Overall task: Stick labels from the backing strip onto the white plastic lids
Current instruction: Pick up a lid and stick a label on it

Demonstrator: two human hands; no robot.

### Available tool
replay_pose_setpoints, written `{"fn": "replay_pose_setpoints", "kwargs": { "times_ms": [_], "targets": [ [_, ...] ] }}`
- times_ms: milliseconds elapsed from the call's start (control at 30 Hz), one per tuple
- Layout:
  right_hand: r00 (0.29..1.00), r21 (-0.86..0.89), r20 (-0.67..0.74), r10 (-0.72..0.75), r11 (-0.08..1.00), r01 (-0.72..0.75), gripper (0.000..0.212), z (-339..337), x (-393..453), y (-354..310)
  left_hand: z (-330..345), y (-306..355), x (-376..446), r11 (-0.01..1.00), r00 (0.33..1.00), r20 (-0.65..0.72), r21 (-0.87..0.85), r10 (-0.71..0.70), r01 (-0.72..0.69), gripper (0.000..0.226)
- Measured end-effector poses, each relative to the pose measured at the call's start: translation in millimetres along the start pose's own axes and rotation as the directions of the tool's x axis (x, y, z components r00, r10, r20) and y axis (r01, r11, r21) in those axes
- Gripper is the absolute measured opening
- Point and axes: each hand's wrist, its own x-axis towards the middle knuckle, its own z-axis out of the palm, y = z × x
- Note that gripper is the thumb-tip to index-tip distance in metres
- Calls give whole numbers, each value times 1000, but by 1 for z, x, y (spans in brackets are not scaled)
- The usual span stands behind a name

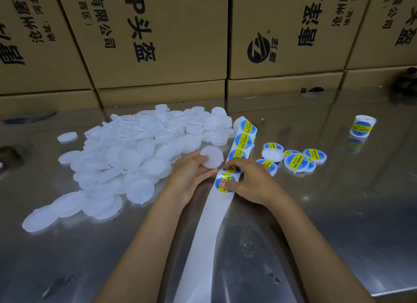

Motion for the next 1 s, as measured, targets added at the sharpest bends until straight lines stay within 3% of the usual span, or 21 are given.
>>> {"fn": "replay_pose_setpoints", "kwargs": {
  "times_ms": [133, 300, 600, 1000],
  "targets": [
    [1000, 30, -25, 19, 999, -18, 34, 0, 0, 0, 5, -5, 2, 989, 995, -46, 130, 83, -76, 18],
    [998, 23, -56, 29, 999, -28, 26, -1, 0, -1, 13, -12, 2, 933, 985, 8, 321, 171, -165, 20],
    [986, 30, -149, 73, 997, -69, 18, -6, 0, 0, 14, -19, 2, 942, 982, 61, 278, 181, -191, 14],
    [974, 144, -224, -27, 988, 60, 20, -12, 0, -11, 15, -17, 2, 948, 990, 25, 284, 139, -140, 22]
  ]
}}
